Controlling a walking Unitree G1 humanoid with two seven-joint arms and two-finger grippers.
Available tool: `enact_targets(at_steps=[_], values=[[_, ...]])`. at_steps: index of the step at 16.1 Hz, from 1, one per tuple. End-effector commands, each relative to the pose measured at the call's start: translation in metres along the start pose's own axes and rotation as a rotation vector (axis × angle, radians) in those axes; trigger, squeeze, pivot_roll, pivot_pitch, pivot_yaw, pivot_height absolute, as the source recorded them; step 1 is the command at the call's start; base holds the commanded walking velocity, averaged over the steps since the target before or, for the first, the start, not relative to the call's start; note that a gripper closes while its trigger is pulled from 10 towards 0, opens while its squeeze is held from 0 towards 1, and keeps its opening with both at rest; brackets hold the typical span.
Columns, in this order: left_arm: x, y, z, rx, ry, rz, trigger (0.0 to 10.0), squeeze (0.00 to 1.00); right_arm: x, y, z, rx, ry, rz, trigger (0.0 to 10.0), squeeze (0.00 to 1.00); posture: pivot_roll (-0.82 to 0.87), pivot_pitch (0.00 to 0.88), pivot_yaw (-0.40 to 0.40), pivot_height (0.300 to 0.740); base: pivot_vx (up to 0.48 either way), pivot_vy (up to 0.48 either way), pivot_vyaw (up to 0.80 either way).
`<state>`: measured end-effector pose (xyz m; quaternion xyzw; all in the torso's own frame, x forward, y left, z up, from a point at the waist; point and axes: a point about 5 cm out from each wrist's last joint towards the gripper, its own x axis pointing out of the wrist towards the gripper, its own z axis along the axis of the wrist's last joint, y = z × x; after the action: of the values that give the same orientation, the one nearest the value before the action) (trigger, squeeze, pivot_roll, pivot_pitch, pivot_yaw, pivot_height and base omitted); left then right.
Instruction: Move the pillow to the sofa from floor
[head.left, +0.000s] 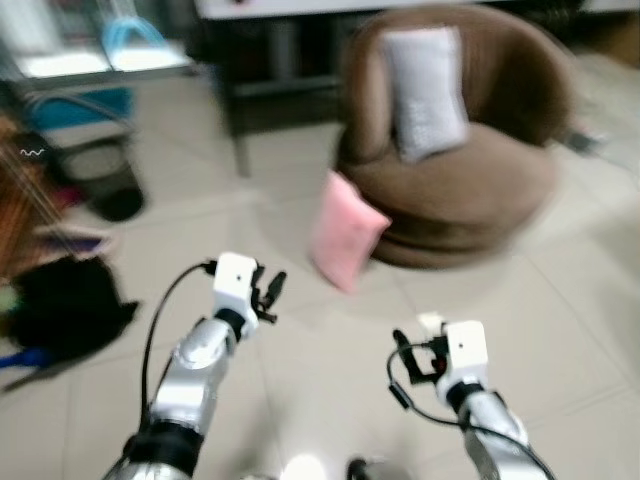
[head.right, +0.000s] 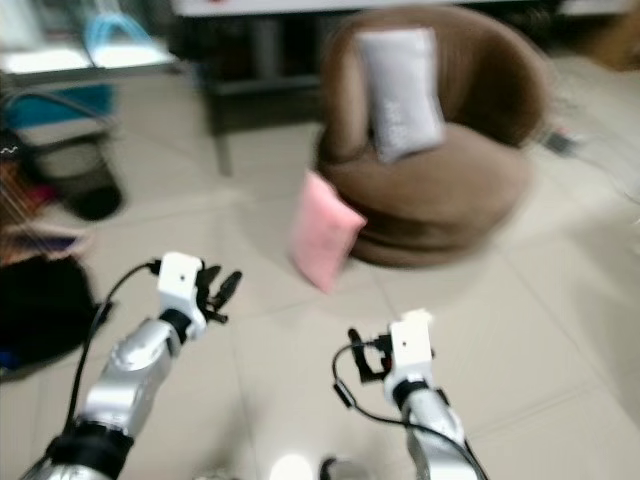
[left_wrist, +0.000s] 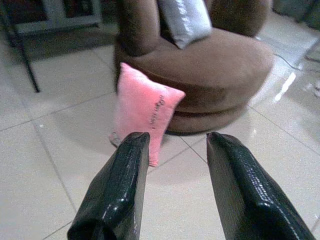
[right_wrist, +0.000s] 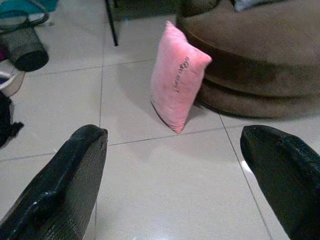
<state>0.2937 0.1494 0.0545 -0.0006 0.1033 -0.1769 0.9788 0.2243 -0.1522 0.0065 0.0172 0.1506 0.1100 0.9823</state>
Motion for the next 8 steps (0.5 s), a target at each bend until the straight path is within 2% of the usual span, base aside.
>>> enact_targets(at_steps=[1, 6, 8], values=[[0.0009, -0.0027, 0.0006, 0.001, -0.002, -0.025, 10.0, 0.00, -0.0023, -0.0018, 0.0003, 0.012, -0.008, -0.006, 10.0, 0.00, -0.10, 0.084, 0.018, 0.740, 0.000, 0.000, -0.75], [0.0029, -0.0036, 0.0032, 0.020, -0.012, -0.051, 10.0, 0.00, -0.0021, -0.0041, 0.0006, 0.019, -0.014, -0.015, 10.0, 0.00, -0.10, 0.083, 0.018, 0.740, 0.000, 0.000, -0.76], [0.0049, -0.0044, 0.0058, 0.026, -0.019, -0.075, 10.0, 0.00, -0.0046, -0.0028, -0.0012, 0.029, -0.020, -0.007, 10.0, 0.00, -0.11, 0.088, 0.020, 0.740, 0.000, 0.480, -0.76]])
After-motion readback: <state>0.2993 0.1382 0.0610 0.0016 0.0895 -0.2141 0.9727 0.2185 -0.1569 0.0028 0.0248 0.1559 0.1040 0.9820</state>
